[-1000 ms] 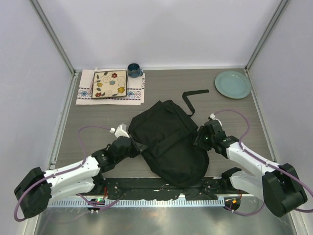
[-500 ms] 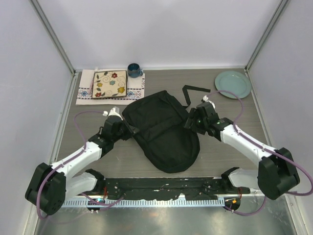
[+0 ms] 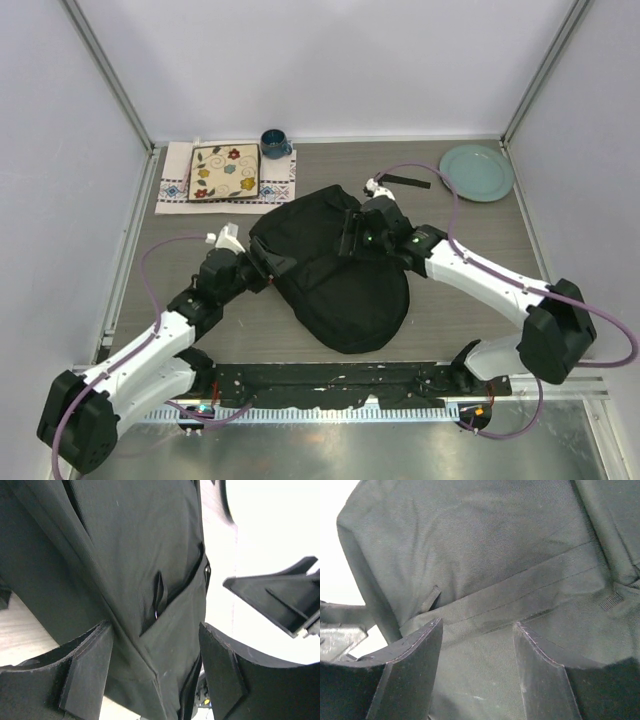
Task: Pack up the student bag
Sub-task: Zip the student bag at the center of the board.
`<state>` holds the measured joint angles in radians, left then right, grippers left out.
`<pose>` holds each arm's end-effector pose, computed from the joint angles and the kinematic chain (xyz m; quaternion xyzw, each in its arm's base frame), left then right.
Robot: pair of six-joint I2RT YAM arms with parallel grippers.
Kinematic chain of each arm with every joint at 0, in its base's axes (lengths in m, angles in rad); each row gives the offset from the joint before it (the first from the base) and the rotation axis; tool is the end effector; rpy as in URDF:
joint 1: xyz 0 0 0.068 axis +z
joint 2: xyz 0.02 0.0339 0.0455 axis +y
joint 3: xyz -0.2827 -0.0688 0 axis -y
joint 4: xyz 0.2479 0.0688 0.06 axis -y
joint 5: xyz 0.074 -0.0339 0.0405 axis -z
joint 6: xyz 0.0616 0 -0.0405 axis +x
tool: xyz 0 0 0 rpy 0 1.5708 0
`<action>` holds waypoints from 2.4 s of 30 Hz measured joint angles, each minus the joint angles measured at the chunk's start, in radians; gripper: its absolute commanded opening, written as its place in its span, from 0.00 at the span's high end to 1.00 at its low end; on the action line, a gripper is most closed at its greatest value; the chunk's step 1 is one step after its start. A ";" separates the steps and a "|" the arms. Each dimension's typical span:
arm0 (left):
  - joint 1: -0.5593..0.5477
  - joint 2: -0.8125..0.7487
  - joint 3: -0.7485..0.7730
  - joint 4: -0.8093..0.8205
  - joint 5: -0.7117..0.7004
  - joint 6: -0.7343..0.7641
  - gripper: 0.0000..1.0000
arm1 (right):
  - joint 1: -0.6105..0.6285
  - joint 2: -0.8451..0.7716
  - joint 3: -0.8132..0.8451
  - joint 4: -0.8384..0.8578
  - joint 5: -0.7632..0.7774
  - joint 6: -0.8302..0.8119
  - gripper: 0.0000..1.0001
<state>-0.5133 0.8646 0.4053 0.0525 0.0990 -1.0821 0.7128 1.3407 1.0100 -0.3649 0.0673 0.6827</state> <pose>0.1796 -0.1082 0.2189 -0.2080 0.8085 -0.4218 0.3538 0.2399 0.2019 0.2782 0.0006 0.9054 0.2488 0.3441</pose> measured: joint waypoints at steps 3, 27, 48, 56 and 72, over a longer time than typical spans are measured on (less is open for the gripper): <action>-0.054 -0.021 -0.024 -0.004 -0.019 -0.031 0.29 | 0.024 0.072 0.031 -0.002 -0.009 -0.003 0.41; -0.198 0.017 -0.104 0.020 -0.151 -0.122 0.73 | 0.135 0.332 0.192 0.027 -0.106 -0.107 0.47; -0.199 0.043 -0.127 0.068 -0.151 -0.122 0.78 | 0.167 0.321 0.117 0.090 -0.067 0.005 0.56; -0.199 0.048 -0.127 0.069 -0.151 -0.122 0.79 | 0.267 0.378 0.201 0.017 0.103 0.068 0.60; -0.199 0.050 -0.128 0.068 -0.155 -0.122 0.81 | 0.296 0.453 0.277 -0.043 0.264 0.173 0.73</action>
<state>-0.7124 0.9142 0.2775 0.1204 -0.0559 -1.2041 1.0084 1.7939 1.2873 -0.4084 0.3309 0.8558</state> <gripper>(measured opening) 0.200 0.316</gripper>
